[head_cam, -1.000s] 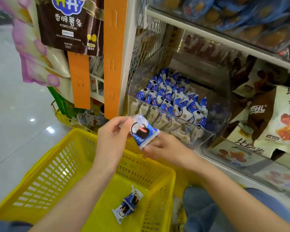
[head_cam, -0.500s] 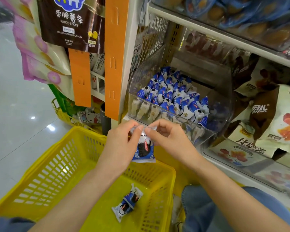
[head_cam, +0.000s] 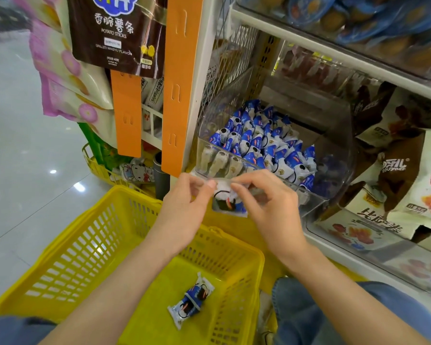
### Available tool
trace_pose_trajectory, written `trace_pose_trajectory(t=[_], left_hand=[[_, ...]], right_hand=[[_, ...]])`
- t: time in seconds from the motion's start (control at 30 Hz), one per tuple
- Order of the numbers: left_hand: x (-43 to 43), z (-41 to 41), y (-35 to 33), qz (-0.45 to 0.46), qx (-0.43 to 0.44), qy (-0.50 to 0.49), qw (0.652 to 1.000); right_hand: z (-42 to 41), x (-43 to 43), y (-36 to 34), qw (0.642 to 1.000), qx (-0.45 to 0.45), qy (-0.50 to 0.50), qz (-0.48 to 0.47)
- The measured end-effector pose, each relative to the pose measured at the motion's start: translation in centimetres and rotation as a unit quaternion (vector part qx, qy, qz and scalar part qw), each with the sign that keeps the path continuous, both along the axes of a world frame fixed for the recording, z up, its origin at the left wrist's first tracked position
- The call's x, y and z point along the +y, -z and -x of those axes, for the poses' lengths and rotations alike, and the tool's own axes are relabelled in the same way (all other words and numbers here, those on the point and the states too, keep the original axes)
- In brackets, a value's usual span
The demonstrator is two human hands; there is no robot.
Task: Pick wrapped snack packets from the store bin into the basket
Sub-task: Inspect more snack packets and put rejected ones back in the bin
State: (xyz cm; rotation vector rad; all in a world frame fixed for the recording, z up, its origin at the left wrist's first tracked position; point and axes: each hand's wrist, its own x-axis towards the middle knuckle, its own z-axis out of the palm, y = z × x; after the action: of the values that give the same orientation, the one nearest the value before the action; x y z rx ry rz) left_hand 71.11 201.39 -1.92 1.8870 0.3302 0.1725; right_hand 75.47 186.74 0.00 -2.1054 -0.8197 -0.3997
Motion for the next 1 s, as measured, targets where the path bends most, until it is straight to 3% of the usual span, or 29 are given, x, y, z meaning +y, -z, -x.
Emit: trace_pose_trajectory(t=[0.07, 0.13, 0.2, 0.27, 0.33, 0.43, 0.53, 0.6, 0.73, 1.0], left_hand=[[0.4, 0.0, -0.1, 0.096, 0.094, 0.009, 0.991], [0.7, 0.1, -0.4, 0.248, 0.136, 0.045, 0.958], [0.9, 0.1, -0.5, 0.316, 0.103, 0.047, 0.942], [0.9, 0.1, -0.4, 0.324, 0.06, 0.0, 0.944], [1.0, -0.1, -0.2, 0.301, 0.031, -0.051, 0.952], [1.0, -0.1, -0.5, 0.247, -0.004, -0.049, 0.968], [0.6, 0.1, -0.5, 0.202, -0.043, 0.008, 0.979], [0.2, 0.1, -0.3, 0.136, -0.068, 0.029, 0.988], [-0.5, 0.5, 0.4, -0.026, -0.114, -0.014, 0.993], [-1.4, 1.1, 0.8, -0.043, -0.09, 0.03, 0.995]], right_hand=[[0.0, -0.1, 0.0, 0.999, -0.012, -0.012, -0.031], [0.1, -0.2, 0.1, 0.998, -0.038, -0.052, -0.002], [0.3, -0.2, 0.3, 0.99, -0.081, -0.095, 0.069], [0.4, -0.2, 0.6, 0.979, -0.097, -0.133, 0.123], [0.7, 0.1, 0.7, 0.983, -0.051, -0.131, 0.116], [1.3, 0.7, 0.3, 0.988, 0.146, -0.05, -0.014], [0.8, 0.7, 0.0, 0.929, 0.351, -0.017, -0.111], [0.6, 0.7, -0.3, 0.888, 0.436, -0.034, -0.143], [0.8, 0.9, -0.4, 0.896, 0.417, -0.026, -0.15], [0.7, 0.9, 0.4, 0.915, 0.385, -0.022, -0.119]])
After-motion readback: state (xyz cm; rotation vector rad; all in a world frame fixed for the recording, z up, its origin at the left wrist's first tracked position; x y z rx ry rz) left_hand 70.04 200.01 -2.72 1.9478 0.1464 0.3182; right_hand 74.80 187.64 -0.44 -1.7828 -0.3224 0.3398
